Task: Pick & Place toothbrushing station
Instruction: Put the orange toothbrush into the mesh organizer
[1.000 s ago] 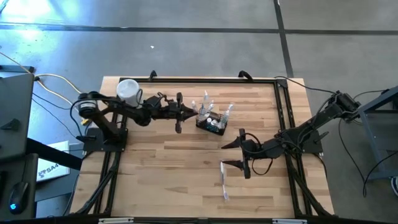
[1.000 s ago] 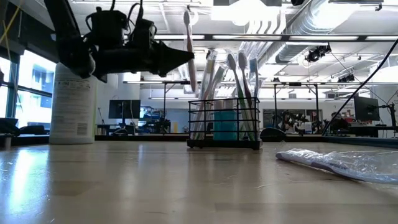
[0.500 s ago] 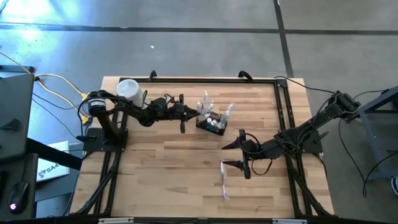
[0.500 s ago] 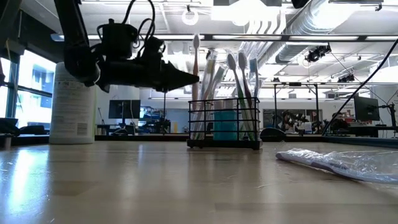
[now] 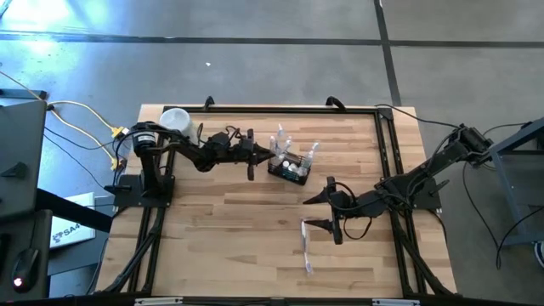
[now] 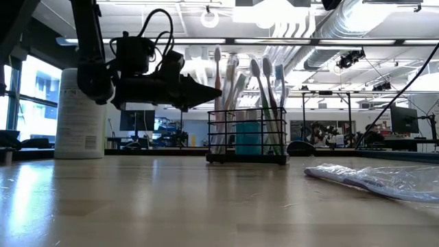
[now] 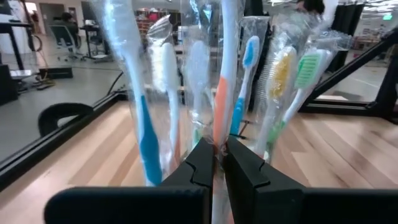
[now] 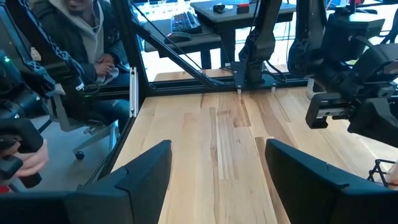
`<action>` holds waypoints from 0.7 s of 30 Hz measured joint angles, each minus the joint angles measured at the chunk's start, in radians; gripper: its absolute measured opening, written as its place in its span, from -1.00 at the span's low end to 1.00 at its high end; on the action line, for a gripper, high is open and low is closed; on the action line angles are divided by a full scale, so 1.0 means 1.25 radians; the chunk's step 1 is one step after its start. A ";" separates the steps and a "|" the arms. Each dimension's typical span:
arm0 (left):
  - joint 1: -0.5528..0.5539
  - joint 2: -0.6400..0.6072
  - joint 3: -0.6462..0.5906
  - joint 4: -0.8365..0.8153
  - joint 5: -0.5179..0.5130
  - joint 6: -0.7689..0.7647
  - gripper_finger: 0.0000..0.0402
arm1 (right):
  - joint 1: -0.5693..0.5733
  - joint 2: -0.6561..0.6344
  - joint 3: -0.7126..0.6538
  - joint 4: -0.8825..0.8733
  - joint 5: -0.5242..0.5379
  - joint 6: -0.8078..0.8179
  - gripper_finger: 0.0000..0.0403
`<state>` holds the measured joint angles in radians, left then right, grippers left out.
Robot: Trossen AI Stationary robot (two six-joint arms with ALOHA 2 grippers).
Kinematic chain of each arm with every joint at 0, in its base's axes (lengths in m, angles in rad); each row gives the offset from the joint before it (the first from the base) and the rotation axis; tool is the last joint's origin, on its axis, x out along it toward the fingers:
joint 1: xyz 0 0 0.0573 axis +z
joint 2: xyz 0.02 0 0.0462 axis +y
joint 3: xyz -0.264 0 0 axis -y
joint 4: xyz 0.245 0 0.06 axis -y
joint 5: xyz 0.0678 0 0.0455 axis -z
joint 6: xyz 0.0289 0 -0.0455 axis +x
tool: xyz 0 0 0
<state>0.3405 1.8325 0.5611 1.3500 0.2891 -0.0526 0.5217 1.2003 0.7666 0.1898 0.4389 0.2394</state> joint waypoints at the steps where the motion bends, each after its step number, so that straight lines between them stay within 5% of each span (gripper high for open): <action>1: 0.000 0.001 0.004 -0.005 0.006 0.001 -0.94 | 0.000 0.000 0.000 0.000 0.001 0.000 0.25; 21: -0.032 0.002 0.008 -0.060 0.011 0.039 -0.83 | 0.000 0.000 0.000 0.001 0.004 0.000 0.25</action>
<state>0.3004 1.8351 0.5709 1.2756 0.3023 -0.0037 0.5217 1.2003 0.7666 0.1905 0.4435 0.2394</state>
